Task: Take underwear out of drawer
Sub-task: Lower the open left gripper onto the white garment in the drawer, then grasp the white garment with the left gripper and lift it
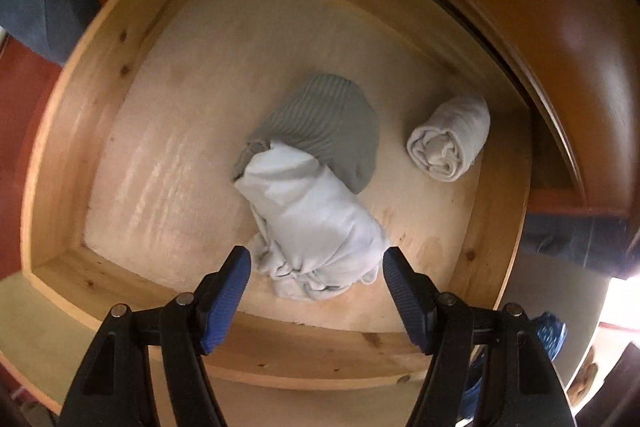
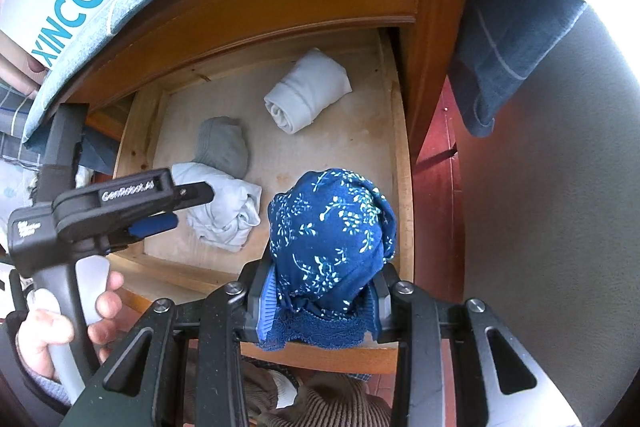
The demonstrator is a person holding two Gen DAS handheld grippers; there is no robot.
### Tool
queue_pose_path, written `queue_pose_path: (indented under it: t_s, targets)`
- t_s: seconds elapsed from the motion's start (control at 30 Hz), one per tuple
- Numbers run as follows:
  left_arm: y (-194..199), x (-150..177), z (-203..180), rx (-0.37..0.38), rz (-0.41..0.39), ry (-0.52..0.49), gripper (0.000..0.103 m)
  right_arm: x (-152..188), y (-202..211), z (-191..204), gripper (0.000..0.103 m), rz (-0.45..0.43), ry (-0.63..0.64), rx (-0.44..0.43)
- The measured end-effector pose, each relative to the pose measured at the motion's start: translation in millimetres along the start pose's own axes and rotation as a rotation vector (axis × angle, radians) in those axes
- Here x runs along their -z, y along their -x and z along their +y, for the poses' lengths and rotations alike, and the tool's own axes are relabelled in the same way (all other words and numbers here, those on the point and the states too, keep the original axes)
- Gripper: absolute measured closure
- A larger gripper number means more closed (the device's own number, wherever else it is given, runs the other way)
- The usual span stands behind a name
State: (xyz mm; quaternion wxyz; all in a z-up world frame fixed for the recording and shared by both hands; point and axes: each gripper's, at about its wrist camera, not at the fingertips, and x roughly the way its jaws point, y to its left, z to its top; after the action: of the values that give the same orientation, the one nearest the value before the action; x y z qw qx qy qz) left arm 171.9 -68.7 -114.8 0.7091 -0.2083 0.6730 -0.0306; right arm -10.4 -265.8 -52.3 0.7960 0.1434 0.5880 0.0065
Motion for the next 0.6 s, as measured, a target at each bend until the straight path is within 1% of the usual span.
queue_pose_path:
  t_s: [0.07,0.17,0.3,0.37,0.43,0.5,0.57,0.6]
  targets:
    - [-3,-3,-1,-0.020,0.005,0.007,0.033,0,0,0,0.071,0.001,0.003,-0.002]
    - [-12,-7,-3,-0.026,0.034,0.036,0.033,0,0,0,0.071,0.001,0.005,-0.001]
    - [-23,-14,-4,-0.066,0.049,0.056,0.033,0,-1,0,0.071,0.008,0.008,-0.002]
    - [-26,-18,-5,-0.065,0.064,0.063,0.033,0,-1,1,0.071,0.012,0.011,-0.001]
    - [-32,-21,-6,-0.098,0.092,0.051,0.033,-1,-3,1,0.071,0.019,0.013,-0.002]
    - [-36,-23,-7,-0.085,0.111,0.045,0.046,-1,-4,2,0.071,0.023,0.017,-0.004]
    - [-40,-25,-9,-0.083,0.124,0.024,0.051,-2,-5,3,0.071,0.027,0.023,0.002]
    - [-39,-26,-9,-0.080,0.123,0.015,0.056,-2,-6,3,0.071,0.028,0.024,0.003]
